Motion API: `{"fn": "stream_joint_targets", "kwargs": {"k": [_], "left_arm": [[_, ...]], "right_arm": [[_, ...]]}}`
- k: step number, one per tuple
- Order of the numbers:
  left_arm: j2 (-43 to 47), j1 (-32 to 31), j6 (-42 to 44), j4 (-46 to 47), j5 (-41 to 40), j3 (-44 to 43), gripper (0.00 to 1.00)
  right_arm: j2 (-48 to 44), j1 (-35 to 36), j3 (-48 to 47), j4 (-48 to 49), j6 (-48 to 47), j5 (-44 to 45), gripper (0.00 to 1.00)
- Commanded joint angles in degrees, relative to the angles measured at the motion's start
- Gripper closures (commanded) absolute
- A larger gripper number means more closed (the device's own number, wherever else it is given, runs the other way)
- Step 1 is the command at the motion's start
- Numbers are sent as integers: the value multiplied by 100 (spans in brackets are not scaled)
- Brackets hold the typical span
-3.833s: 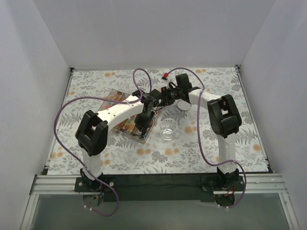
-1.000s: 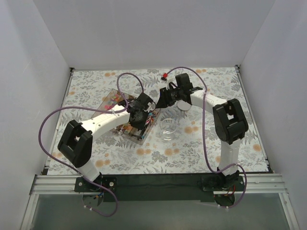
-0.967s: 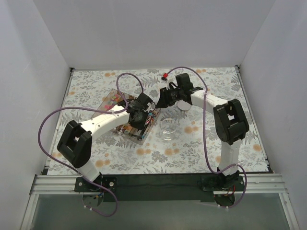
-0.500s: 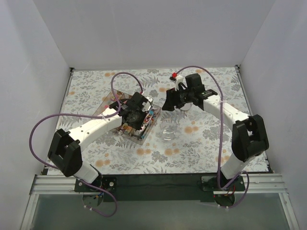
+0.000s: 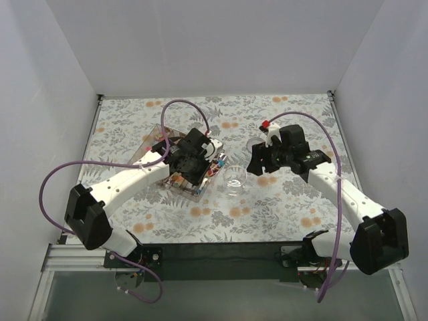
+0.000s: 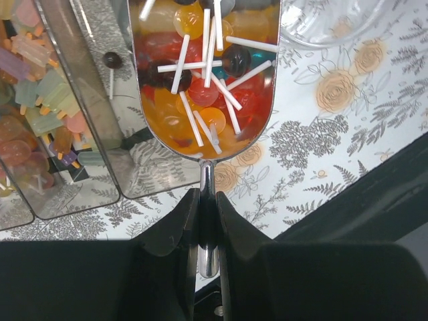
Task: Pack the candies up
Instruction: Scoop the fake candies from the storage box, then place the fake candies in the packing bottle.
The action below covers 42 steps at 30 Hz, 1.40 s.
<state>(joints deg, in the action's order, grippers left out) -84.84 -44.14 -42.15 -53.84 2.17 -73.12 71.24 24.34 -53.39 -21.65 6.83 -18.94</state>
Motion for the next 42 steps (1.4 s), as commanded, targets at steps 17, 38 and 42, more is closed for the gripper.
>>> {"fn": "stream_joint_targets", "kwargs": {"k": [17,38,42], "left_arm": [[-50,-1140,866,-328,-1561,-466,100],[-630,-1457,1526,-1084,-2010,-1108,100],[-771,-1562,1570,-1207,-2221,-1204,100]], "right_arm": [[-963,-113,724,-41,231,646,28],[-1104,-131,874,-111,363,294,28],[-1095,-131,865,-103,389,207,29]]}}
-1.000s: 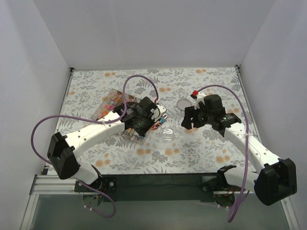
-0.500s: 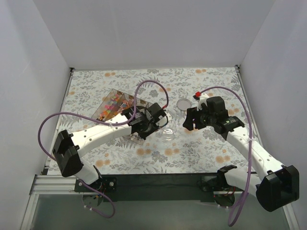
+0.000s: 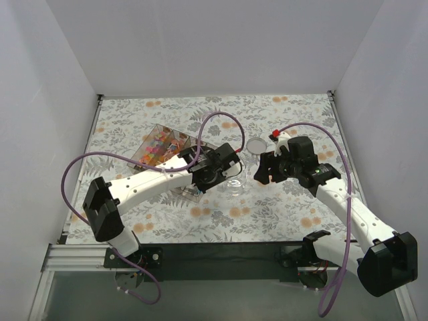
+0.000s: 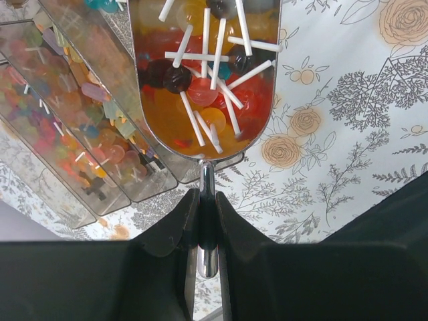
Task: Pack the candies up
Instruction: Place the fake candies in the packing bottle.
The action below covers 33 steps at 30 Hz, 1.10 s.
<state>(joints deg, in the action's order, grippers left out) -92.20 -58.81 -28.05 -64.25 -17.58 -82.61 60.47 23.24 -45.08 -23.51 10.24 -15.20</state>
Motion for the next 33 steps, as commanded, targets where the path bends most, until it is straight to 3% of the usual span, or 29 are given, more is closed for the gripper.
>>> {"fn": "stream_joint_targets", "kwargs": {"k": [1,33], "left_arm": [[-61,-131,177,-202,-272,-317,100],[-790,-606,669,-738,-1115,-968,100]], "right_arm": [[-9,-22,52,83,48,-176,28],[-79,-22,175,-75,250,-712,29]]}}
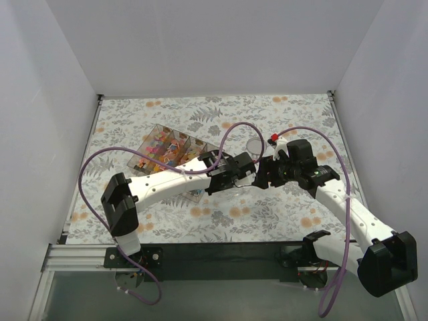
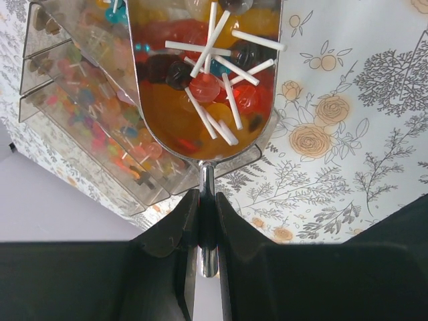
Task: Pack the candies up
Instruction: Place the fake candies in the packing bottle.
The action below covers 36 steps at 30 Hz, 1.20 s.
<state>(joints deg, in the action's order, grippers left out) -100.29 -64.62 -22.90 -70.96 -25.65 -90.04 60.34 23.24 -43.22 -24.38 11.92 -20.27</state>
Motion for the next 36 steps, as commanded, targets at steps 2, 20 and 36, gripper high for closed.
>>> {"fn": "stream_joint_targets", "kwargs": {"k": [2,20,36], "left_arm": [[1,-24,163,-76,-379,-224,100],[-52,-95,207,-111,-889,-66,100],[-17,-437,312,-67,-1329,135,100]], "right_arm": [[-57,-22,-28,12,126,-231,29],[57,-22,77,197,390,-135,32],[-31,-22,270,241,539,-100,32]]}}
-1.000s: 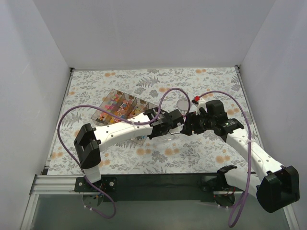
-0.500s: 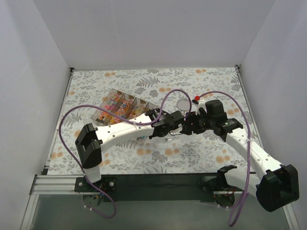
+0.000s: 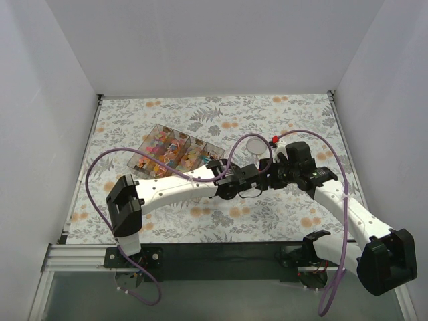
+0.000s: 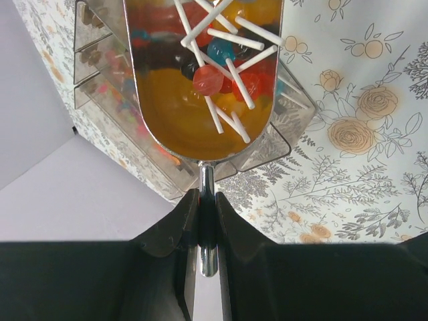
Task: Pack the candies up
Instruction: Place the fake candies in the packing bottle.
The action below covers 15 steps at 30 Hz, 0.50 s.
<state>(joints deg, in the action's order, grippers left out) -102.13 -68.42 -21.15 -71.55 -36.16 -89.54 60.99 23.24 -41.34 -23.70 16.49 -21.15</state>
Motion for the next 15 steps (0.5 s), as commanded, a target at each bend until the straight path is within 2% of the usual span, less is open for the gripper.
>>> {"fn": "stream_joint_targets", "kwargs": {"k": [1,15], "left_arm": [[175,-57,155,-8,-295,94,100],[140,-66,313,106,-497,86,100]], "right_arm": [[-88,-22,82,173,91,-12,32],[-35,-30,118,331,188,-109,33]]}}
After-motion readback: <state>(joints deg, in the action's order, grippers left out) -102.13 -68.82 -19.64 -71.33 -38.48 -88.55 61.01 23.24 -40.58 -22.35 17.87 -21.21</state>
